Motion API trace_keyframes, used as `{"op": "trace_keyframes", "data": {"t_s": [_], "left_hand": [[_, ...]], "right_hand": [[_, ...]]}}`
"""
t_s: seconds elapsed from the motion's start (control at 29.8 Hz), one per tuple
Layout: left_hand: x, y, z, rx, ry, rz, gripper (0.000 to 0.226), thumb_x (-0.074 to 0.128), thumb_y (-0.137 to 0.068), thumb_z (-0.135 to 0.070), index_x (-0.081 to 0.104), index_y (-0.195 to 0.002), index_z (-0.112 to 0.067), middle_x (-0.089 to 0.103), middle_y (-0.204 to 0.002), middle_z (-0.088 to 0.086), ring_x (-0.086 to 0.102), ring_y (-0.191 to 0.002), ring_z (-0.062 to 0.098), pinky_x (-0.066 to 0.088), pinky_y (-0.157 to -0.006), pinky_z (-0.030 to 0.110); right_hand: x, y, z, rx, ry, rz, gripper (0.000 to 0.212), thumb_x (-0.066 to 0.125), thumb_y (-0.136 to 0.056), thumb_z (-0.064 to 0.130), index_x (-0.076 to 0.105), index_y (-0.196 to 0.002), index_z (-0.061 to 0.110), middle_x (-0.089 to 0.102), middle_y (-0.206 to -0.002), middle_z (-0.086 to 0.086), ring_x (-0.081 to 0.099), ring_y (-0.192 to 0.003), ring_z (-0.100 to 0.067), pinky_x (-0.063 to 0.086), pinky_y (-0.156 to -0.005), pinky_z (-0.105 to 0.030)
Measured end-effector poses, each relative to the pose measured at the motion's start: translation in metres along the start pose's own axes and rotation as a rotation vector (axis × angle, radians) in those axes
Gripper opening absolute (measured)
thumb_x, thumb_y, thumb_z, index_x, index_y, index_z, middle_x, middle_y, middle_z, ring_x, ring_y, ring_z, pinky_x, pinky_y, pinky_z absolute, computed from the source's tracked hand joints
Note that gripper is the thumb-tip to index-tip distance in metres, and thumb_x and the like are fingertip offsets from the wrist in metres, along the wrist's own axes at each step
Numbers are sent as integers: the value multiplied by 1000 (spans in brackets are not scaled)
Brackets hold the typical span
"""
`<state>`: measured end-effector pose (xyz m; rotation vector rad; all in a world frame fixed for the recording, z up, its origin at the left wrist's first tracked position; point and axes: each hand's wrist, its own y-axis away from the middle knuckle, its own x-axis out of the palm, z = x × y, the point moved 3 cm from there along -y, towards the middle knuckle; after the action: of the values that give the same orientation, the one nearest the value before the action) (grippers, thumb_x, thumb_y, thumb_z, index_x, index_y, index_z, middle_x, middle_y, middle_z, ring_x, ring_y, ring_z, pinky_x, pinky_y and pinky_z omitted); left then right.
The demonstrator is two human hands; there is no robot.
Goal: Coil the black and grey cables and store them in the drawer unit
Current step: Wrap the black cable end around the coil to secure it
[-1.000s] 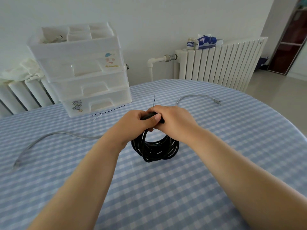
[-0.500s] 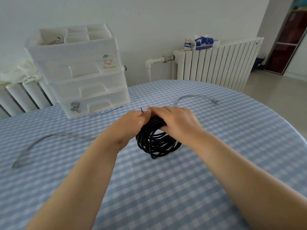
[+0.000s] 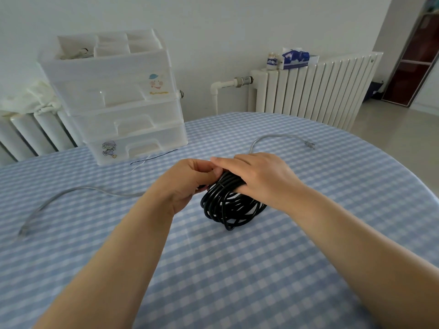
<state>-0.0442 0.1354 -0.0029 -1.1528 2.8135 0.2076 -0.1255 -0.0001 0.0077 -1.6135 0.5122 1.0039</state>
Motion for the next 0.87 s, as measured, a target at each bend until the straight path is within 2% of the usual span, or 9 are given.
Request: {"op": "trace_keyframes", "data": {"t_s": [0.13,0.2,0.3,0.4,0.57,0.64,0.74,0.81,0.87], "left_hand": [[4,2,-6,89,-116,-63,13,64,-88,-10,75,-93,-8,76,-91,4,70,-89,10,48,-77,10],[6,4,-10,124,-183,-101,14,65,-88,-9,75,-97,-9,76,-93,0,70,-90,5,47,-74,5],[8,5,-14,141,-191,-131,14,69,-85,-12,74,-99,-12,77,-89,1,71,-88,10,50,-79,13],[7,3,-10,90,-169,-101,33,73,-80,-23,66,-112,-21,76,-81,2,72,-88,14,44,-93,27],[5,2,-1,-40,-100,-31,42,83,-65,-39,75,-97,-14,73,-102,15,64,-107,30,42,-105,44],[6,3,-5,-41,-121,-41,41,81,-58,-41,77,-88,-14,73,-100,16,64,-102,32,44,-103,44],[7,7,-14,-12,-226,-61,25,77,-67,-37,78,-85,-19,75,-90,12,64,-83,25,47,-84,32],[8,10,-20,23,-289,-113,9,75,-79,-27,78,-82,-20,75,-90,10,65,-87,29,46,-84,33],[12,13,-24,71,-342,-142,6,71,-84,-21,77,-83,-18,76,-86,6,65,-95,40,47,-87,42]], "right_hand": [[-7,1,3,151,-59,135,59,65,-87,31,42,-142,25,68,-107,10,65,-96,-15,51,-76,-32],[-8,3,2,217,-94,171,55,62,-89,38,39,-137,25,62,-89,14,64,-85,-14,49,-71,-31],[-11,5,1,252,-83,175,45,58,-89,43,39,-122,19,56,-75,13,60,-69,-13,49,-61,-31],[-14,6,2,264,-82,176,39,52,-91,44,37,-114,17,48,-64,11,56,-60,-13,44,-53,-28],[-15,6,9,222,-83,205,61,60,-90,31,25,-139,22,42,-59,13,52,-55,-8,47,-53,-28],[-16,6,10,219,-78,213,63,62,-89,29,27,-141,21,38,-55,15,47,-50,-4,43,-50,-25],[-17,5,11,223,-75,220,60,64,-88,26,33,-140,18,33,-53,16,38,-45,0,36,-47,-20],[-17,5,13,215,-64,238,58,63,-88,24,34,-138,18,32,-54,14,36,-45,-1,34,-47,-19],[-17,5,14,209,-63,255,59,63,-87,21,33,-138,19,33,-54,13,36,-46,-1,33,-46,-19]]}}
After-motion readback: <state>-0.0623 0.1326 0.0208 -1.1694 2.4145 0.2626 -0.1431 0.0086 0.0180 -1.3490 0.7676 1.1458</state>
